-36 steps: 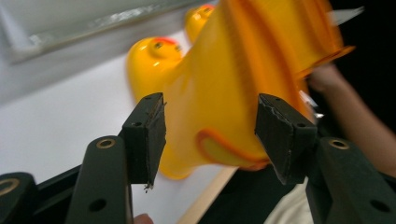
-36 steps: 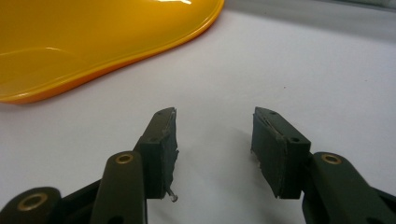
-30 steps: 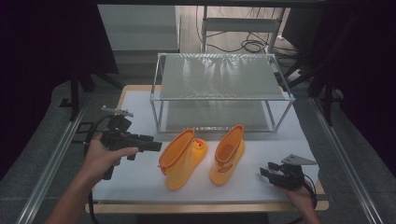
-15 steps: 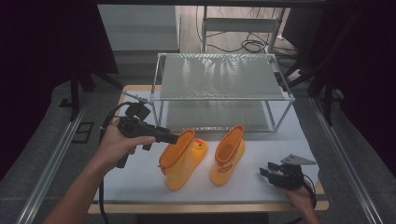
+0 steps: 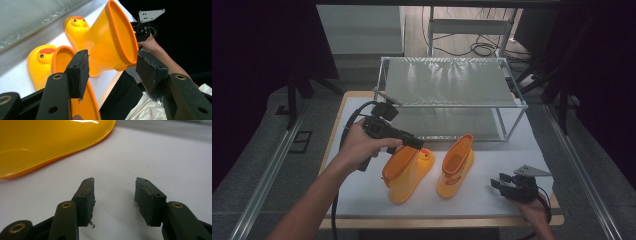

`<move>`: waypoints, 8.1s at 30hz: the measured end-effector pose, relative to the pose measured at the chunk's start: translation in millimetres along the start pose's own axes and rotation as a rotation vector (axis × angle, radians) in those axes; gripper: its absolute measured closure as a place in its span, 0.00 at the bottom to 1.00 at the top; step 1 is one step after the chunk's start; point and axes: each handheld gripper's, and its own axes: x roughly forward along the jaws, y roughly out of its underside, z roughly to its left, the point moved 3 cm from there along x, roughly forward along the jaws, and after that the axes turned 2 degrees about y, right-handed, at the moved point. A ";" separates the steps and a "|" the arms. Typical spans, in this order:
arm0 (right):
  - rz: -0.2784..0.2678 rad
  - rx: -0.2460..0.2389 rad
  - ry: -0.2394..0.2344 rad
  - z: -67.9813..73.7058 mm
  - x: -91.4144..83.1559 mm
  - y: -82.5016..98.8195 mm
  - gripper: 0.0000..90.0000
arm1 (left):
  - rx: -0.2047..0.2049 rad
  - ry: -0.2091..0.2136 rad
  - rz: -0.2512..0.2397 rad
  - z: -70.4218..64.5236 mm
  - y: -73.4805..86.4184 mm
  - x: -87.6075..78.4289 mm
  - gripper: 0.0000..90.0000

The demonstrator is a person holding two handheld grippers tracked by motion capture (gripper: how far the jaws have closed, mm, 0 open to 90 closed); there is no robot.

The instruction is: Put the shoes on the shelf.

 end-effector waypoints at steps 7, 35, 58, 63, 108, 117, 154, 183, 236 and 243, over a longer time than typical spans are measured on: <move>0.003 -0.001 -0.003 0.6 0.5 0.2 0.55 | 0.012 0.003 0.038 -11.8 -15.7 18.0 0.49; -0.001 0.011 0.003 -3.0 -0.9 1.0 0.55 | -0.055 -0.017 0.177 -9.3 -37.0 103.4 0.57; 0.000 0.033 0.018 -6.4 -1.6 1.6 0.56 | -0.093 -0.056 0.179 -2.8 -36.9 118.5 0.95; -0.008 0.042 0.026 -8.0 -2.4 1.4 0.56 | -0.100 -0.032 0.121 -2.6 -40.0 110.3 0.96; -0.005 0.040 0.032 -6.4 -1.8 1.6 0.56 | 0.006 -0.065 0.028 -11.1 22.9 28.7 0.62; 0.002 0.035 0.028 -5.5 -0.5 1.8 0.55 | 0.016 -0.118 0.065 -7.4 29.0 20.1 0.51; 0.005 0.049 0.034 -6.7 -0.3 1.8 0.55 | 0.046 -0.308 0.202 6.7 24.7 72.1 0.80; -0.003 0.074 0.061 -15.3 -4.0 2.8 0.56 | 0.018 -0.126 0.104 12.7 7.7 51.4 0.92; -0.034 0.130 0.077 -28.5 -11.1 3.3 0.56 | 0.091 -0.095 -0.061 -70.4 -162.5 -31.1 0.91; -0.037 0.140 0.081 -30.7 -12.1 4.3 0.56 | 0.062 -0.133 -0.088 -66.2 -189.2 -45.3 0.91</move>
